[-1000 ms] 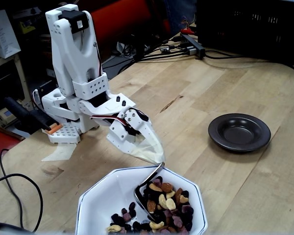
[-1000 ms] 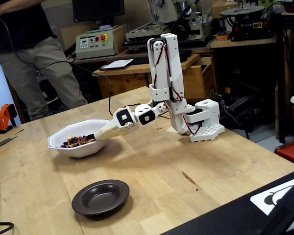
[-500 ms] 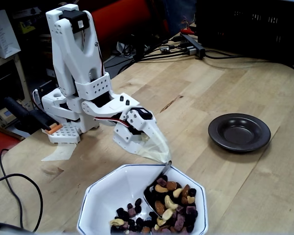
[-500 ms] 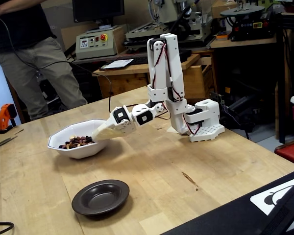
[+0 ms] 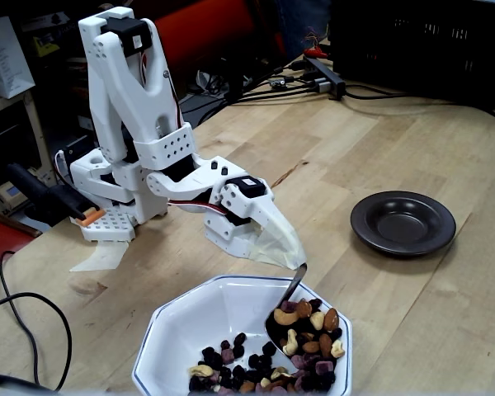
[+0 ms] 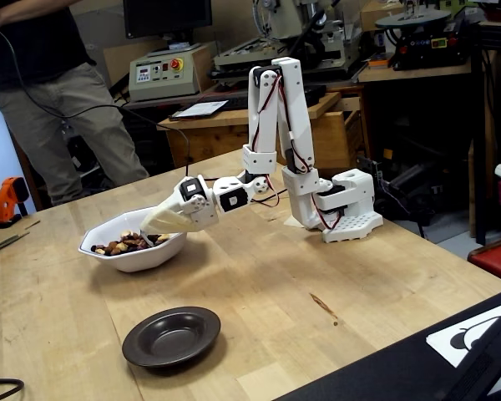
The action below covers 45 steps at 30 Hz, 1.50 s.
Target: Use spoon to transfer food from the white bowl to brown plate
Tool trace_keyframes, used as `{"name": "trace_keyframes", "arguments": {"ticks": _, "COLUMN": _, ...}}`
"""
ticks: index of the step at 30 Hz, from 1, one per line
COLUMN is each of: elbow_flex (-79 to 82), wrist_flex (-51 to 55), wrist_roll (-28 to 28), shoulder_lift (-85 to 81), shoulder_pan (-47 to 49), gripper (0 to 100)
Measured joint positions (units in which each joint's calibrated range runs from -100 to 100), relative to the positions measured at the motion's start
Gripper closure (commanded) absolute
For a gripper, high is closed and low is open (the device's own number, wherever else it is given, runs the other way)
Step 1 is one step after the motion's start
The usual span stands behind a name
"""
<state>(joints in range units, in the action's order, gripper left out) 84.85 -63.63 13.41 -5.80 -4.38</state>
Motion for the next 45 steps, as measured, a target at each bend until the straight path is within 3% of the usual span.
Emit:
{"name": "trace_keyframes", "arguments": {"ticks": 23, "elbow_flex": -0.08, "wrist_flex": 0.0, "wrist_roll": -0.15, "shoulder_lift": 0.0, "shoulder_pan": -0.8, "gripper": 96}}
{"name": "trace_keyframes", "arguments": {"ticks": 45, "elbow_flex": -6.73, "wrist_flex": 0.0, "wrist_roll": -11.97, "shoulder_lift": 0.26, "shoulder_pan": -10.07, "gripper": 96}}
